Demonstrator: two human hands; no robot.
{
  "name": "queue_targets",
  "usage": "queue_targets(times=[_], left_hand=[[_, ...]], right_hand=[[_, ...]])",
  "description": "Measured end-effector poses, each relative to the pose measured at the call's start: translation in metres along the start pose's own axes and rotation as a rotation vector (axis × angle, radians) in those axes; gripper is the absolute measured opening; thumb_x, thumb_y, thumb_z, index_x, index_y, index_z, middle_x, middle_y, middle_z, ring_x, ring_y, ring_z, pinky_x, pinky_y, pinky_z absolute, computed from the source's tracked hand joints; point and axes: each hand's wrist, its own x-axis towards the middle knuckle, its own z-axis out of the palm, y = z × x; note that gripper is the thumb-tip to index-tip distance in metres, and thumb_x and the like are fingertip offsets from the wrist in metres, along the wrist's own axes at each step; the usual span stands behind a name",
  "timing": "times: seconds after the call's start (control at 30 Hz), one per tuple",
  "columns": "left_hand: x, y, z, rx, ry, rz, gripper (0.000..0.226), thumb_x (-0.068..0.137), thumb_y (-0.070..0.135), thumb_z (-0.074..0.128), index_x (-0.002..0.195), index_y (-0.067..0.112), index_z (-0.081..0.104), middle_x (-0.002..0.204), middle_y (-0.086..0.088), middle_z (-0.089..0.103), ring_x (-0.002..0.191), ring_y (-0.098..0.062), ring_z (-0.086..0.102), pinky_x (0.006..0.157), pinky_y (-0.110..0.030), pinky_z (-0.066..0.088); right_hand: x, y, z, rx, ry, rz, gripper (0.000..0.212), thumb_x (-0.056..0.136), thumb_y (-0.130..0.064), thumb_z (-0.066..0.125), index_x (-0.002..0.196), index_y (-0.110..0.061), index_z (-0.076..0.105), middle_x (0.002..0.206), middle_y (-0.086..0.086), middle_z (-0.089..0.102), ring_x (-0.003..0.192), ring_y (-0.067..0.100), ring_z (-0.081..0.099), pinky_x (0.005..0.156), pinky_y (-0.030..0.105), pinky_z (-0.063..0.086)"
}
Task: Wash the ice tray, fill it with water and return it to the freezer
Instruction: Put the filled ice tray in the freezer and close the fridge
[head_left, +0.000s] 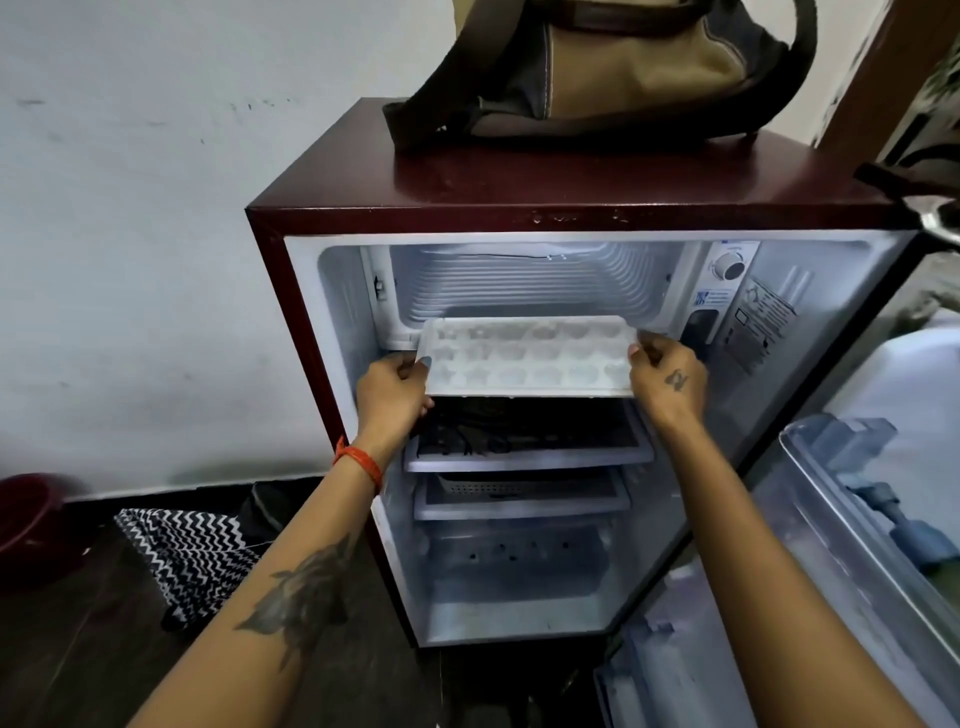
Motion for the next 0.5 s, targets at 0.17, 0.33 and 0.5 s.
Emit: queue_targets(times=[0.17, 0.33, 0.5], left_hand=[[0.038, 0.002, 0.013, -0.038, 0.059, -0.024, 0.012, 0.094, 0.020, 0.056, 0.092, 0.014, 0.065, 0.034, 0.009, 0.054, 0.033, 0.001, 0.051, 0.061, -0.029, 0.050], [0.068, 0.004, 0.025, -0.074, 0.099, -0.065, 0.025, 0.095, 0.019, 0.054, 0.070, 0.018, 0.060, 0.042, 0.007, 0.055, 0.039, -0.007, 0.055, 0.055, -0.022, 0.049], [0.087, 0.011, 0.038, -0.126, 0.097, -0.114, 0.016, 0.093, 0.022, 0.058, 0.087, 0.008, 0.064, 0.058, -0.001, 0.056, 0.034, 0.000, 0.052, 0.046, -0.018, 0.045]], right_hand=[[0.037, -0.010, 0.015, 0.019, 0.006, 0.026, 0.034, 0.095, -0.019, 0.050, 0.126, -0.009, 0.060, 0.127, 0.015, 0.061, 0.119, 0.033, 0.054, 0.099, 0.031, 0.040], [0.072, -0.012, 0.035, 0.013, 0.020, 0.039, 0.030, 0.096, -0.023, 0.049, 0.117, -0.010, 0.066, 0.124, 0.012, 0.064, 0.117, 0.031, 0.055, 0.097, 0.028, 0.041], [0.093, -0.015, 0.047, 0.058, 0.046, 0.043, 0.025, 0.095, -0.021, 0.050, 0.106, -0.009, 0.070, 0.115, 0.013, 0.067, 0.113, 0.030, 0.057, 0.093, 0.026, 0.040]])
